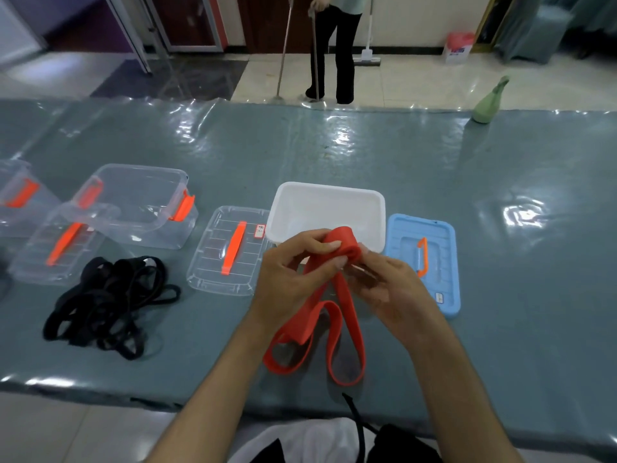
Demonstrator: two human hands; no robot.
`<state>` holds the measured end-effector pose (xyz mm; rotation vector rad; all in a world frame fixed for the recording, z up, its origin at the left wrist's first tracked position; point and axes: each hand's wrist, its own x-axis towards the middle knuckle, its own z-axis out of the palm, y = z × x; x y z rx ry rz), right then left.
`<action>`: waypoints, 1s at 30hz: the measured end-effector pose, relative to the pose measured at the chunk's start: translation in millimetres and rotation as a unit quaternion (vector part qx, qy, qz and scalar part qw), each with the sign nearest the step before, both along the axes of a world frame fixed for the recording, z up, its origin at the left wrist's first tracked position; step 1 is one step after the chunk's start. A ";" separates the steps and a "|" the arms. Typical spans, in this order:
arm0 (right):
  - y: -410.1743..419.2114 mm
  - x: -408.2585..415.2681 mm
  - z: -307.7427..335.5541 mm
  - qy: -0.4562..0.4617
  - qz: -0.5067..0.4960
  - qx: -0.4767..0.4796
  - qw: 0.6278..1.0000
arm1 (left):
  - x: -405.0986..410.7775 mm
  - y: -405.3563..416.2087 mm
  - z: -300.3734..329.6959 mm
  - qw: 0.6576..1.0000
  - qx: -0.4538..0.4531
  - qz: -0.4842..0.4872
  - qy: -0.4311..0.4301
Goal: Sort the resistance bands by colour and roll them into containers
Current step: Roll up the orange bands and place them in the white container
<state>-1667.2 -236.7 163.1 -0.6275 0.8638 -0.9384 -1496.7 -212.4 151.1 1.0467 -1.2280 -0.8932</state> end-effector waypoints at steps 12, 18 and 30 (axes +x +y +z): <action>-12.5 -4.3 28.3 0.117 -0.001 -0.269 0.956 | 0.9 -0.9 16.9 0.999 -0.033 0.030 0.006; -16.0 -5.8 21.8 0.115 -0.017 -0.283 0.952 | 5.0 -7.3 10.0 0.999 -0.035 0.003 0.012; -16.1 0.7 22.3 0.069 -0.012 -0.296 0.953 | 20.6 -12.5 35.4 0.998 -0.052 -0.026 -0.018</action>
